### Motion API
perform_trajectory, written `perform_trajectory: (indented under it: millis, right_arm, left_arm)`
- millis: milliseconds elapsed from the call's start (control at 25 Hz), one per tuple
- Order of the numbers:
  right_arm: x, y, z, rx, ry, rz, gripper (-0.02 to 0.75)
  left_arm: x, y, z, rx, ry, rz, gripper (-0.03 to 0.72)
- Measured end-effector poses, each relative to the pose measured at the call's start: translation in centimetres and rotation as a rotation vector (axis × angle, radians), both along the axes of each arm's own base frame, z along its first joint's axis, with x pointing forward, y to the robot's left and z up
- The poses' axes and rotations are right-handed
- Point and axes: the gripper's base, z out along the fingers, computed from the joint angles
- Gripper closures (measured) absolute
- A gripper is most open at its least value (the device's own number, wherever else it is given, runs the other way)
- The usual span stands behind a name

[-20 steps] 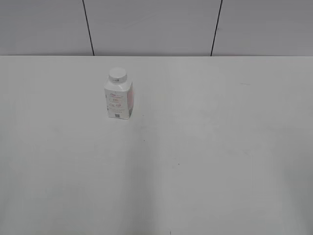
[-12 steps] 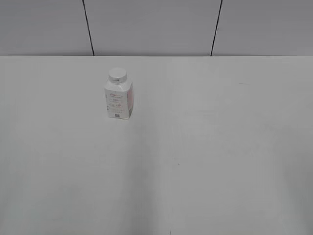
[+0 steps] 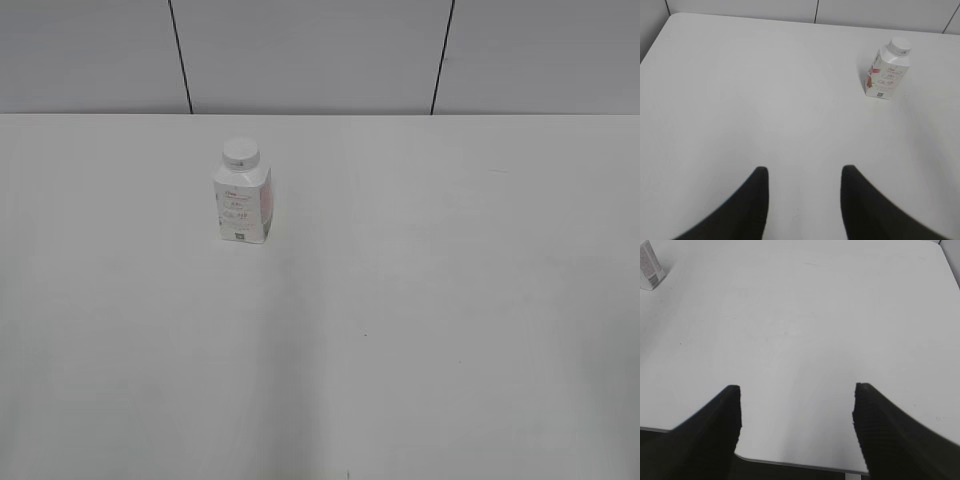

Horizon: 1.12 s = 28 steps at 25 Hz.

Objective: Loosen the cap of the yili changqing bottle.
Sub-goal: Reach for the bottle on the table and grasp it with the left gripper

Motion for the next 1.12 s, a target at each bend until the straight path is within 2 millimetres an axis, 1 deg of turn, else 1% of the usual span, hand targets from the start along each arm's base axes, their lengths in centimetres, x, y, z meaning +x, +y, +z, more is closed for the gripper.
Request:
perform_trajectory:
  millis: [720,800,920,1000,1120]
  right_arm:
    - [0.0,0.0,0.0,0.000,0.000,0.000,0.185]
    - [0.0,0.0,0.0,0.000,0.000,0.000,0.185]
    - [0.0,0.0,0.0,0.000,0.000,0.000,0.185]
    - [0.0,0.0,0.0,0.000,0.000,0.000,0.185]
    - [0.0,0.0,0.0,0.000,0.000,0.000,0.185]
  left_arm:
    - [0.0,0.0,0.2,0.000,-0.011,0.000,0.381]
    - [-0.1,0.0,0.8,0.001,-0.048,0.000,0.381]
    - [-0.4,0.0,2.5,0.002,-0.142,0.000,0.381]
    - [-0.1,0.1,3.6,0.016,-0.190,0.008,0.381]
    - [1.1,0.2,5.2,0.023,-0.274,0.010,0.381]
